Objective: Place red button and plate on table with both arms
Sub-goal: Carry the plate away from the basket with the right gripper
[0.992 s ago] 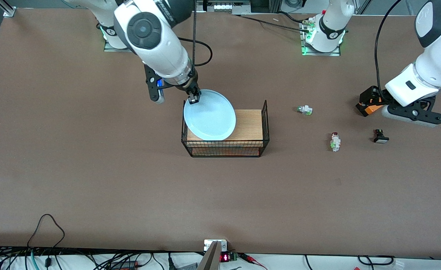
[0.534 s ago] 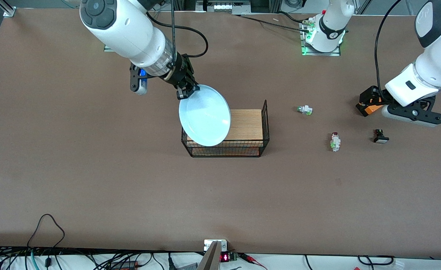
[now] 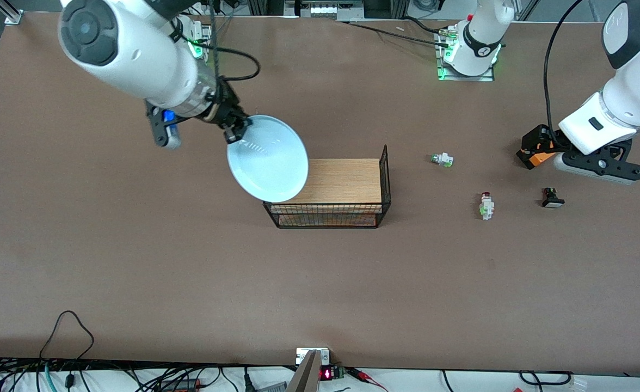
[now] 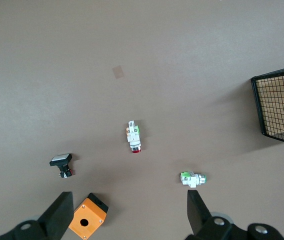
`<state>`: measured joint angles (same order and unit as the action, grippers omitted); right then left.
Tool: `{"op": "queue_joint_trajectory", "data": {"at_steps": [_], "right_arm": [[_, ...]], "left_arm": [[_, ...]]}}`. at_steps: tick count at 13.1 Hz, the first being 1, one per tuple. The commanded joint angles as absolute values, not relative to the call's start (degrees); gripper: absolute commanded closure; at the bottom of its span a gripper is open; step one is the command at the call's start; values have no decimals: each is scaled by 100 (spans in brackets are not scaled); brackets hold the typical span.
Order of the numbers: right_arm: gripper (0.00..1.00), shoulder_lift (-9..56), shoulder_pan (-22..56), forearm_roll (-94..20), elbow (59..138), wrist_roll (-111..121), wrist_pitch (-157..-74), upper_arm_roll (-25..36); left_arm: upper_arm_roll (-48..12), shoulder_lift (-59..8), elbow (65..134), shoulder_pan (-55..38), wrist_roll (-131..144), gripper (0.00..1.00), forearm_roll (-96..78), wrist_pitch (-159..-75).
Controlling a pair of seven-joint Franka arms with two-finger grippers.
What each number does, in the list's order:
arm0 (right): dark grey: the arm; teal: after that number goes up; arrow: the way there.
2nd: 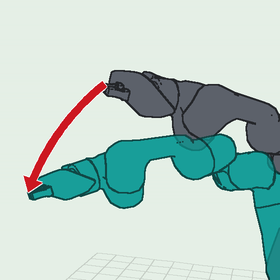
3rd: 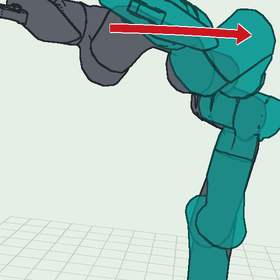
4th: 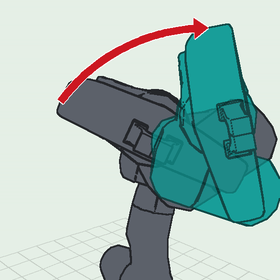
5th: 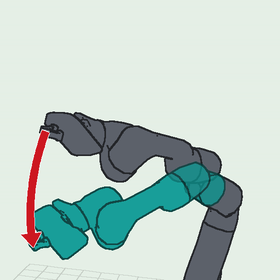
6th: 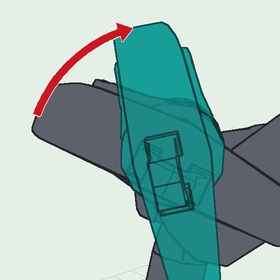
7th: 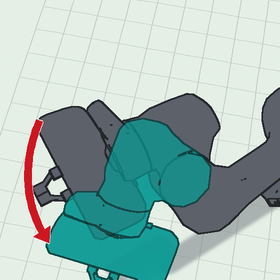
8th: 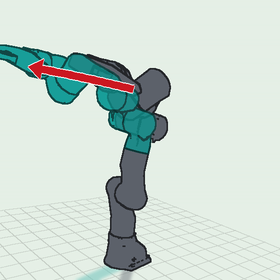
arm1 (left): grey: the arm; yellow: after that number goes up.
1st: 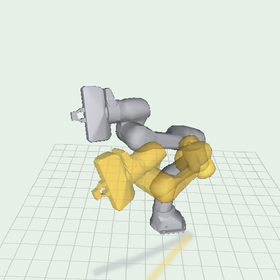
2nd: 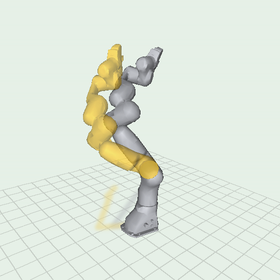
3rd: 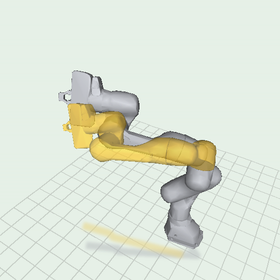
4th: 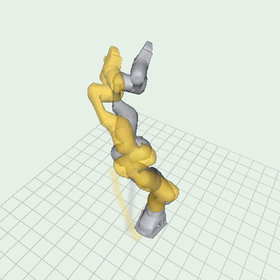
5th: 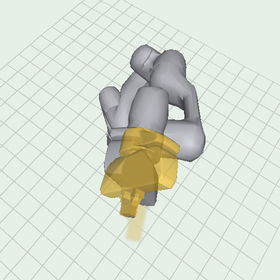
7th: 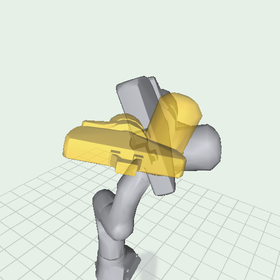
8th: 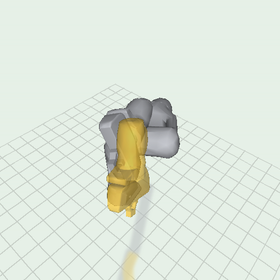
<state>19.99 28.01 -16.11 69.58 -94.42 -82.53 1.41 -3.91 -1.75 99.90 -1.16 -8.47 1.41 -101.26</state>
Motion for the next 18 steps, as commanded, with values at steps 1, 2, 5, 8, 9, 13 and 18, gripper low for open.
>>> {"op": "queue_joint_trajectory", "data": {"at_steps": [1, 2, 5, 8, 9, 13, 18], "right_arm": [[100, 2057, 2603, -1004, 6794, -7803, -7850, 79], [100, 2057, 2436, -924, 6794, -7152, -7796, 70], [100, 2091, 1909, -371, 6803, -4938, -7770, 62], [100, 2162, 1180, -325, 6820, -2915, -7787, 62], [100, 2214, 1047, -316, 6829, -2579, -7813, 62], [100, 2504, 949, 34, 6847, -2031, -8084, 62], [100, 2261, 828, 185, 8327, -1627, -9795, 53]], "left_arm": [[-378, -185, 9896, -132, -958, 0, 202, -10028], [-378, -185, 9896, -132, -958, 0, 202, -10028], [-378, -185, 9896, -132, -958, 0, 202, -10028], [-378, -185, 9896, -132, -958, 0, 202, -10028], [-378, -185, 9896, -132, -958, 0, 202, -10020], [-378, -185, 9896, -132, -958, 0, 202, -10020], [-378, -185, 9896, -132, -958, 0, 202, -10020]]}}
